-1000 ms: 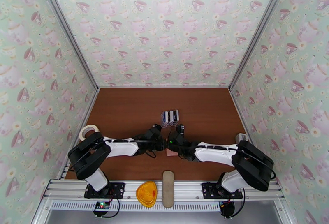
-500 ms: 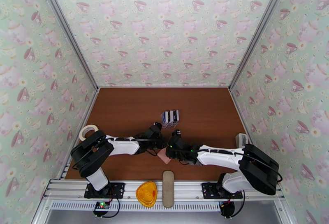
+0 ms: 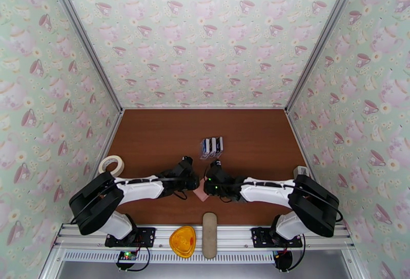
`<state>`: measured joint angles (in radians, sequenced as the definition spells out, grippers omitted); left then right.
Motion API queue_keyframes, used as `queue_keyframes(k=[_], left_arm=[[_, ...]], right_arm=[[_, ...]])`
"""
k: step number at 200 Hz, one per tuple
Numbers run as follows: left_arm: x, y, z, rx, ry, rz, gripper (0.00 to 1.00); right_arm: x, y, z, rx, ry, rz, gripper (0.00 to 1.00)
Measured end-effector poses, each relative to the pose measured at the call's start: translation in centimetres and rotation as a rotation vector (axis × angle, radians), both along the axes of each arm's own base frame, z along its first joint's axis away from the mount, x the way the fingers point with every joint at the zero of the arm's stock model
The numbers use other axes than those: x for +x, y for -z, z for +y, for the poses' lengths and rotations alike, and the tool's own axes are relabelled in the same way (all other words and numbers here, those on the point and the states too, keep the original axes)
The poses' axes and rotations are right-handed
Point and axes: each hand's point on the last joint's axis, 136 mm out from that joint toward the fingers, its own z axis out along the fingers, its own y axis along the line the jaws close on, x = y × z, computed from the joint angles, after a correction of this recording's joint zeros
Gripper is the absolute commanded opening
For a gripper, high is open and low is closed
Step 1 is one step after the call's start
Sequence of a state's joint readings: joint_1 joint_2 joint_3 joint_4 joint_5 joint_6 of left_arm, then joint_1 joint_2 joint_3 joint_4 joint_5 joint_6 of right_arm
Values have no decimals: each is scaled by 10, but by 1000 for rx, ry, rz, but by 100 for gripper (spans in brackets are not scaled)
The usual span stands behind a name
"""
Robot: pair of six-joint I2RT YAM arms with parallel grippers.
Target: Put the credit cards into the card holder
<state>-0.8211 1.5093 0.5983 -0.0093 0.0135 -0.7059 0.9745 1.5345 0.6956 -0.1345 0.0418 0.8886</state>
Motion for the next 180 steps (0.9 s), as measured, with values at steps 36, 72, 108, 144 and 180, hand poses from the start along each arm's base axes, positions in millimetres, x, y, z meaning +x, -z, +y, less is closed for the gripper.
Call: queue_keyframes(k=[36,72,108,144,180], left_arm=[[-3,3,4,8,-3,4,38],[-3,3,4,2,-3,0,38],[-2,2,2,-5,-3,-1,38],[-2,2,2,-18,-18,2,40],[-2,1,2,-30,-22,-3,42]], right_arm=[[13,0,3,-12,-33,-9,23],[27,-1,1,-43,-46,-19,23],[36,0,1,-63,-59,-19,22],[29,-10,-9,-51,-62,-34,48],[21,-48,-31,-23,-27,-95,54]])
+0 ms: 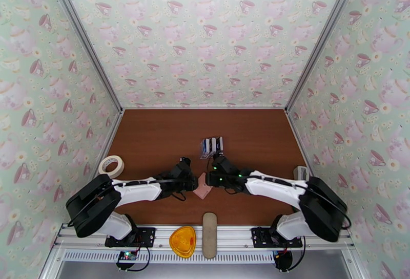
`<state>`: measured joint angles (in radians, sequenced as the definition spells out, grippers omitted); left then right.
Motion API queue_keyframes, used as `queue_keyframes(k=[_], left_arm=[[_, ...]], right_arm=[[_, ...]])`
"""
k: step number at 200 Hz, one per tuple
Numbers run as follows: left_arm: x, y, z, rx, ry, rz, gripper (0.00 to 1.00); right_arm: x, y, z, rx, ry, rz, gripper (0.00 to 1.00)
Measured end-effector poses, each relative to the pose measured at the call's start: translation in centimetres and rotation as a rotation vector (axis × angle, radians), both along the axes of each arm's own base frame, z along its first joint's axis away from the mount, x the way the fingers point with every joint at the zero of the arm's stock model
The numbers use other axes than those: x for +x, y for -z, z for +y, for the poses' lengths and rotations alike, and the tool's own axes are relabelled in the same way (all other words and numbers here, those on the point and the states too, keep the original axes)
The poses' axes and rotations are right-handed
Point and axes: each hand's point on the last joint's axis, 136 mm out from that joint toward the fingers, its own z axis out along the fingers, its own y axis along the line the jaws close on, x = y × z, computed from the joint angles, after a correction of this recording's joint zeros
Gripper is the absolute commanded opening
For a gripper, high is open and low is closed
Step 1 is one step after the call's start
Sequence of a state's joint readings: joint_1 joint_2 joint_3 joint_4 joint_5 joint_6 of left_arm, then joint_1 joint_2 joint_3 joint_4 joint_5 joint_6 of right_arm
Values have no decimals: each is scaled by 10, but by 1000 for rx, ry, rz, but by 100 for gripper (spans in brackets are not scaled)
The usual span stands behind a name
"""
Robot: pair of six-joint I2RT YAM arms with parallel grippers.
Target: Put the credit cards into the card holder
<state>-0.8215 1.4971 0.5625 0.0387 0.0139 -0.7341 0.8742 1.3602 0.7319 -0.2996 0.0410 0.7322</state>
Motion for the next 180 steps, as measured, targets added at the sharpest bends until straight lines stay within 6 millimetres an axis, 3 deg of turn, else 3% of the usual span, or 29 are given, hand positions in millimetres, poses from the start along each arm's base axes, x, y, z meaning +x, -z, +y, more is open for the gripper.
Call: queue_keyframes(k=[26,73,110,180], left_arm=[[0,0,0,0,0,0,43],[-1,0,1,-7,0,-6,43],[-1,0,1,-11,-1,-11,43],[-3,0,3,-15,-3,-11,42]], right_arm=[[-9,-5,-14,16,28,0,59],[-46,48,-34,3,55,142,66],[-46,52,-15,71,58,154,64],[-24,50,25,140,39,155,57]])
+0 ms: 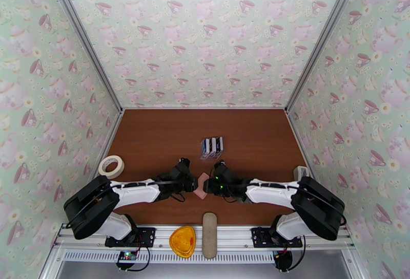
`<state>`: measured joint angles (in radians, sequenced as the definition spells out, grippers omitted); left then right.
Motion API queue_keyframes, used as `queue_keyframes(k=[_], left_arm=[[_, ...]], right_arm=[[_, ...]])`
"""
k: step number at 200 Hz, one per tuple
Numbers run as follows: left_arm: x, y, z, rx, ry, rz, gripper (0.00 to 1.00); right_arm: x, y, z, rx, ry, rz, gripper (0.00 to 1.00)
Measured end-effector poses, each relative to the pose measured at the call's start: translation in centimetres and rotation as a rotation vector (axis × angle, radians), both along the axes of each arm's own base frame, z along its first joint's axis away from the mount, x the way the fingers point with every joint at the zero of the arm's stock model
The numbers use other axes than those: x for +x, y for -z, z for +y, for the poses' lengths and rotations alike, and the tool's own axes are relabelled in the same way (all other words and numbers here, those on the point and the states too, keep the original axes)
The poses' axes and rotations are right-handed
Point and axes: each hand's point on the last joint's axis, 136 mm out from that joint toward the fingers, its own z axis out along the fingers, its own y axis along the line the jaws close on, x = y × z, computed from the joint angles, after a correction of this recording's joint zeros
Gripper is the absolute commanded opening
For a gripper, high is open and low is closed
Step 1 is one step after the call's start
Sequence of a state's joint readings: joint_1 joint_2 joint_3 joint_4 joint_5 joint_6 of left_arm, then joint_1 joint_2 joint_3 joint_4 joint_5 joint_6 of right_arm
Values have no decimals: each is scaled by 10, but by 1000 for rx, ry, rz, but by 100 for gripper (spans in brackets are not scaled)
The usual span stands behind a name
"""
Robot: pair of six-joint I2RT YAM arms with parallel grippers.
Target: Put the credit cards into the card holder
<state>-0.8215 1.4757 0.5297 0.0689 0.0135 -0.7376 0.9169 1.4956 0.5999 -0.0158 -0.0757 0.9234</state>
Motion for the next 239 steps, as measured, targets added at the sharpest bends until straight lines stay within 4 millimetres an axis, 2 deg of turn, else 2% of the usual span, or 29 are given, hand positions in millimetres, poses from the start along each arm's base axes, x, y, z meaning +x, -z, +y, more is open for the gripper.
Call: queue_keyframes(k=[25,115,181,193,212,239], left_arm=[[0,0,0,0,-2,2,41],[0,0,0,-6,-12,8,40],[0,1,1,-8,-21,13,41],[1,1,2,-6,-22,13,42],[1,0,4,-2,-29,14,46],[0,-4,12,24,-37,8,64]], right_arm=[[5,0,7,1,-5,4,55],[30,1,14,-1,-22,10,51],[41,1,21,1,-48,8,50],[41,1,21,0,-52,7,52],[42,-1,20,1,-50,0,58],[45,-3,11,-12,-39,-4,63]])
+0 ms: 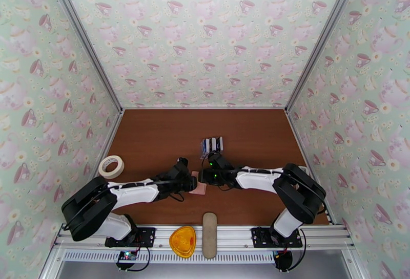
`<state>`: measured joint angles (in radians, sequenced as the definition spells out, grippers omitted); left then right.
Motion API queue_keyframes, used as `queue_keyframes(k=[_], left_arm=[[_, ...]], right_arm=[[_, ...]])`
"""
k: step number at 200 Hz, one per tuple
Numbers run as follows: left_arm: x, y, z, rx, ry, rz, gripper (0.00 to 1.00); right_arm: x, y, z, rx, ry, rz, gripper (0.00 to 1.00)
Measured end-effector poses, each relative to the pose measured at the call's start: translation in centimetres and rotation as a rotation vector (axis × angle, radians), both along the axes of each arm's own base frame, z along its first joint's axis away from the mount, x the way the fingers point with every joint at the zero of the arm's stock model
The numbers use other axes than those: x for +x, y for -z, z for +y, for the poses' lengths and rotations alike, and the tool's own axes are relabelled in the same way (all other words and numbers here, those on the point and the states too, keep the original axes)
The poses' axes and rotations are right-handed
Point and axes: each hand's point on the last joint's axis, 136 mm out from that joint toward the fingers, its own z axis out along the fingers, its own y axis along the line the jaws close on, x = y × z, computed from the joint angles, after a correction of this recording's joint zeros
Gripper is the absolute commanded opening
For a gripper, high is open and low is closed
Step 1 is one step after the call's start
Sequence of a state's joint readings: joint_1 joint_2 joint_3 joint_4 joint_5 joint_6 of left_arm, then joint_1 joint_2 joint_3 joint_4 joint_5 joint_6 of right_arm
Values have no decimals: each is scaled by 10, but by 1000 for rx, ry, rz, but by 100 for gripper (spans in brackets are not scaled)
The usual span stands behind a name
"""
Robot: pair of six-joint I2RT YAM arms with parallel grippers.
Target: Put the credit cards into the card holder
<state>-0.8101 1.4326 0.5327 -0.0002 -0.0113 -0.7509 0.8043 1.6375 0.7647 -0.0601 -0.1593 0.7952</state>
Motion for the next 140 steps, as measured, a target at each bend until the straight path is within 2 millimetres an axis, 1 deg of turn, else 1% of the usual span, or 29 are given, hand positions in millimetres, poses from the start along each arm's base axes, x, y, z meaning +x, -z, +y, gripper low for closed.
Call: queue_keyframes(k=[15,37,54,58,65,78,86,96,99,102,108,115,131,140], left_arm=[[-1,-2,9,30,-11,-1,71],[3,-11,23,61,-37,-16,75],[10,-23,32,76,-59,-43,79],[12,-27,34,81,-63,-51,81],[16,-33,38,85,-72,-66,82],[23,-45,45,95,-91,-89,87],[27,-52,48,97,-101,-106,93],[31,-57,50,103,-107,-122,96],[33,-59,54,109,-108,-128,97],[34,-60,56,110,-118,-125,97],[35,-63,62,120,-121,-130,97],[38,-67,69,128,-134,-139,99],[45,-81,86,137,-170,-173,100],[49,-90,95,134,-194,-196,100]], right_arm=[[2,-2,-7,-16,12,-4,64],[5,-9,-17,-33,21,-21,66],[8,-17,-27,-51,28,-36,69],[9,-20,-30,-56,30,-44,72],[10,-24,-35,-64,33,-54,73],[13,-34,-45,-78,39,-80,77],[15,-40,-51,-82,46,-97,80],[18,-46,-56,-88,56,-113,83],[21,-48,-62,-91,66,-119,84],[20,-49,-64,-90,60,-116,85],[23,-54,-72,-95,72,-124,88],[29,-62,-86,-97,102,-139,90],[44,-82,-115,-96,179,-192,93],[47,-89,-128,-104,206,-211,93]])
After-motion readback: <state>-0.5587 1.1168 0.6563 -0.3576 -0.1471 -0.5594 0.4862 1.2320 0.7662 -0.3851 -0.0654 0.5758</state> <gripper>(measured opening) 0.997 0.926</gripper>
